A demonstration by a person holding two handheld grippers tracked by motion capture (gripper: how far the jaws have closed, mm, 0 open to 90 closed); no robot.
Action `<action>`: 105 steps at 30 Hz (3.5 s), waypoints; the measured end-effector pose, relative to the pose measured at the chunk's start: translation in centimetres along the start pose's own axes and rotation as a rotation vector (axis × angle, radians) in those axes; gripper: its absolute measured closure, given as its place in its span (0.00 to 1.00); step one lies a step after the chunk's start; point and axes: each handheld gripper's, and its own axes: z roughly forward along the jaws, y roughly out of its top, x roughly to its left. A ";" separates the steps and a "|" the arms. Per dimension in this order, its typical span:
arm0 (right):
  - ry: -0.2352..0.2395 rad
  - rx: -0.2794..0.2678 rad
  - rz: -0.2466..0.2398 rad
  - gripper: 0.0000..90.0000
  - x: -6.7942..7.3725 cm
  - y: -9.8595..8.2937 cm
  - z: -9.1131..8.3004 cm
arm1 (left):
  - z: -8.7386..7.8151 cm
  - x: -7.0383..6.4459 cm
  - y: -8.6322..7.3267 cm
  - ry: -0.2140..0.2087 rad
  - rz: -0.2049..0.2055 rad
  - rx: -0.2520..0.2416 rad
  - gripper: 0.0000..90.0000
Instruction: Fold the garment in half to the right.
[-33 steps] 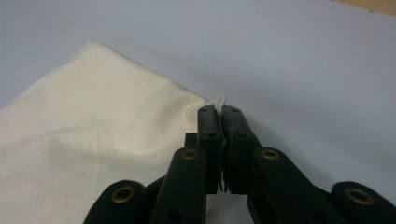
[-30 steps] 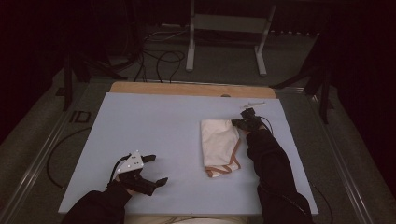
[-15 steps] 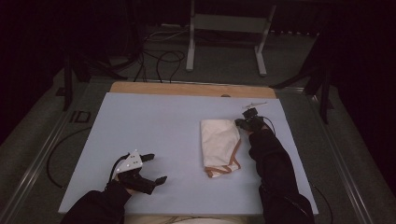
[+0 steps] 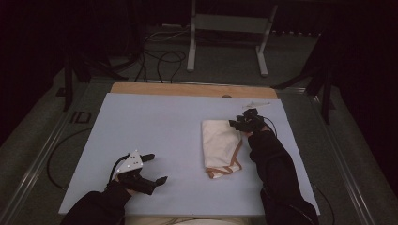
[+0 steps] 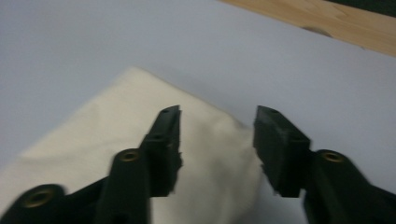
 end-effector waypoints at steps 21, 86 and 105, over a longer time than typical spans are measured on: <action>0.130 -0.007 -0.062 0.11 3.7 1.2 0.2 | -0.6 0.1 0.3 -0.043 0.004 0.006 0.02; 0.124 -0.081 -0.180 0.10 7.6 -9.4 -9.4 | -5.2 2.2 -1.7 0.061 0.007 0.068 0.00; 0.060 -0.048 -0.097 0.10 6.7 -13.3 -10.7 | -5.1 2.2 -2.2 0.078 0.012 0.075 0.00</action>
